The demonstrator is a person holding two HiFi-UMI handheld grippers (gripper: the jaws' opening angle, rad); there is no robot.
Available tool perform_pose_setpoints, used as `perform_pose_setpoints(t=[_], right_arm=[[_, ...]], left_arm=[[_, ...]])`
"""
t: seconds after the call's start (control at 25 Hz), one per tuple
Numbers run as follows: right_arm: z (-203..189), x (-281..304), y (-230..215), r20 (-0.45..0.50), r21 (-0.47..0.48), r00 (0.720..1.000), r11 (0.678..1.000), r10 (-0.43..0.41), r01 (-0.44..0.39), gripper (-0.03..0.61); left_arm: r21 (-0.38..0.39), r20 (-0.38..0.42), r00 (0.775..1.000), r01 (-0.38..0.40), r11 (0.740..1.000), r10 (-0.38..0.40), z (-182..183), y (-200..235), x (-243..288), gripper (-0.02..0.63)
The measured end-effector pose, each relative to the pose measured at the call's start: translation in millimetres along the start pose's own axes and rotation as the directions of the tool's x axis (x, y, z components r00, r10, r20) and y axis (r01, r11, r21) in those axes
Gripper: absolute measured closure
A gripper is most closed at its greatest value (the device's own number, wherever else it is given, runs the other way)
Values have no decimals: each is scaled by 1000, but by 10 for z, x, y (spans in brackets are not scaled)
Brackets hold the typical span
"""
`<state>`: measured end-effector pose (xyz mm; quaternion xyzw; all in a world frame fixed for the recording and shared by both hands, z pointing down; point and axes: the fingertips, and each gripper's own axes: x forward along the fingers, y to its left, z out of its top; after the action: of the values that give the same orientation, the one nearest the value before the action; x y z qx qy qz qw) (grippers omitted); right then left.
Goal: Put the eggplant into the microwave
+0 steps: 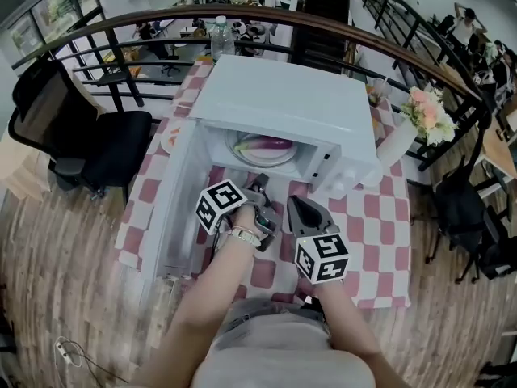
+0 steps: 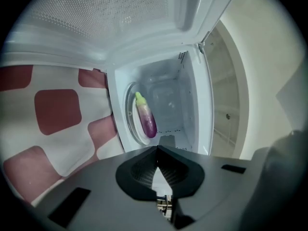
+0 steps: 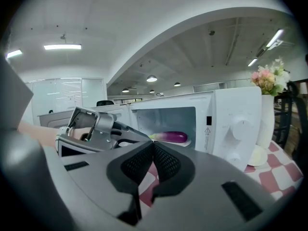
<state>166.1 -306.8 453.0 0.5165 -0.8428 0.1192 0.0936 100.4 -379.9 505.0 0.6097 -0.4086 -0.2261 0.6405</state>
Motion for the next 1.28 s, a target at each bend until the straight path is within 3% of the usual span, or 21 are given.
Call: perform_pose_setpoints(t=[0.28, 0.48, 0.64, 0.88, 0.96, 1.04, 1.16, 1.28], right_arm=[[75, -121, 99, 35, 3, 999, 1000, 1, -1, 554], [109, -197, 169, 56, -11, 998, 1000, 2, -2, 554], [133, -267, 199, 71, -19, 997, 1000, 3, -1, 554], [94, -336, 238, 76, -28, 997, 1000, 9, -7, 554], [78, -353, 242, 79, -27, 997, 1000, 8, -6, 554], [74, -369, 246, 85, -27, 996, 1000, 7, -5, 554], [67, -386, 269, 92, -30, 996, 1000, 10, -7, 554], [50, -394, 296, 96, -31, 995, 999, 11, -8, 554]], left_arm=[[62, -1, 994, 111, 992, -112, -145, -216, -269, 611], [62, -13, 972, 234, 970, -233, -280, -379, -426, 611], [147, -13, 959, 283, 948, -285, -350, -471, -573, 611], [309, -29, 934, 347, 885, -356, -426, -632, -744, 611], [380, -43, 929, 356, 854, -369, -449, -677, -795, 611], [488, -58, 934, 334, 806, -352, -471, -696, -840, 611], [626, -70, 946, 288, 725, -315, -521, -717, -894, 611], [737, -72, 952, 252, 627, -299, -581, -766, -940, 611]])
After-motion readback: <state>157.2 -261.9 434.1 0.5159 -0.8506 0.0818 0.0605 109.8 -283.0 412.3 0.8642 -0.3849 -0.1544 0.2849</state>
